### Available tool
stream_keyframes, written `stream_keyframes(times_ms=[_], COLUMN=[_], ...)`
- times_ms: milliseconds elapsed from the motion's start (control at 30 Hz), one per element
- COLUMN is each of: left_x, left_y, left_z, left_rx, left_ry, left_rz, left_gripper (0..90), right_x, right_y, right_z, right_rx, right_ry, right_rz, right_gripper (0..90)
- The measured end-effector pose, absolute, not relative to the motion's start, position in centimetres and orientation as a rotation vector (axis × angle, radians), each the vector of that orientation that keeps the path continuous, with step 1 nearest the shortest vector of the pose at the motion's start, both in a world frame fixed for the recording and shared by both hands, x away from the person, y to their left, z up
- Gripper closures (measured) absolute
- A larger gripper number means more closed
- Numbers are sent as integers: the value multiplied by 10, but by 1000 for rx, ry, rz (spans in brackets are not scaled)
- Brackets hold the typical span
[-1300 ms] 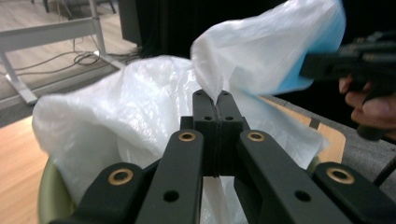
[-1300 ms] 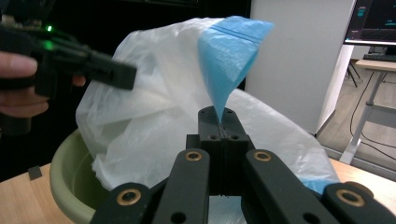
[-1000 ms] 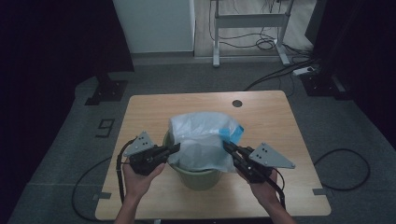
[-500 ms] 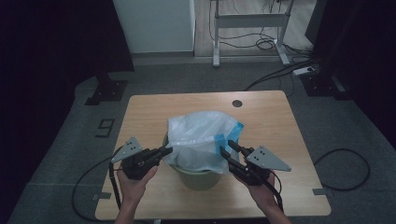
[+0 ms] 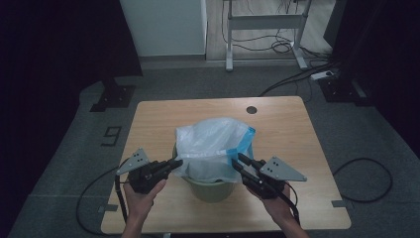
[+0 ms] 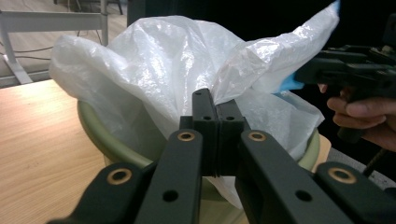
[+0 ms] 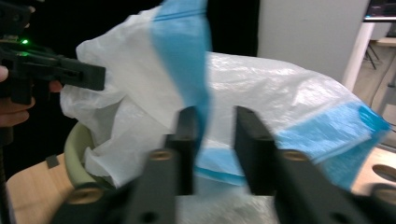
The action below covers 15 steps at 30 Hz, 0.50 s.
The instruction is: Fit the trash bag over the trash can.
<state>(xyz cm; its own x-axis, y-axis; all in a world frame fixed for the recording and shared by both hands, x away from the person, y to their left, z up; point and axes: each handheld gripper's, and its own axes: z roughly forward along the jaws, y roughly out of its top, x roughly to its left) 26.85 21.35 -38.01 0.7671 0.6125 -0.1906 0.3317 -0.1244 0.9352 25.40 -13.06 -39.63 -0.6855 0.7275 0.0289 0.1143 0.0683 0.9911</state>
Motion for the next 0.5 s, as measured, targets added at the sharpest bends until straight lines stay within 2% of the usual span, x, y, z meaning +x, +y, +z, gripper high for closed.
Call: stream_keyframes(times_ms=[67, 200, 233, 367, 500], left_x=[266, 260, 258, 260, 268], left_y=[212, 208, 207, 198, 189], left_z=[-377, -365, -361, -347, -339], left_rx=[1740, 1752, 1756, 1785, 1807], left_ry=[721, 689, 676, 645, 628], left_rz=[302, 356, 364, 389, 403], left_gripper=[770, 519, 485, 409, 418], right_x=[255, 257, 257, 254, 250], right_y=[-130, -135, -136, -139, -143], right_z=[-393, -386, -385, -381, -378], right_rx=[819, 805, 804, 795, 782], right_ry=[1863, 1841, 1837, 1824, 1815], right_rz=[1656, 1675, 1674, 1674, 1669], right_gripper=[878, 893, 893, 893, 893])
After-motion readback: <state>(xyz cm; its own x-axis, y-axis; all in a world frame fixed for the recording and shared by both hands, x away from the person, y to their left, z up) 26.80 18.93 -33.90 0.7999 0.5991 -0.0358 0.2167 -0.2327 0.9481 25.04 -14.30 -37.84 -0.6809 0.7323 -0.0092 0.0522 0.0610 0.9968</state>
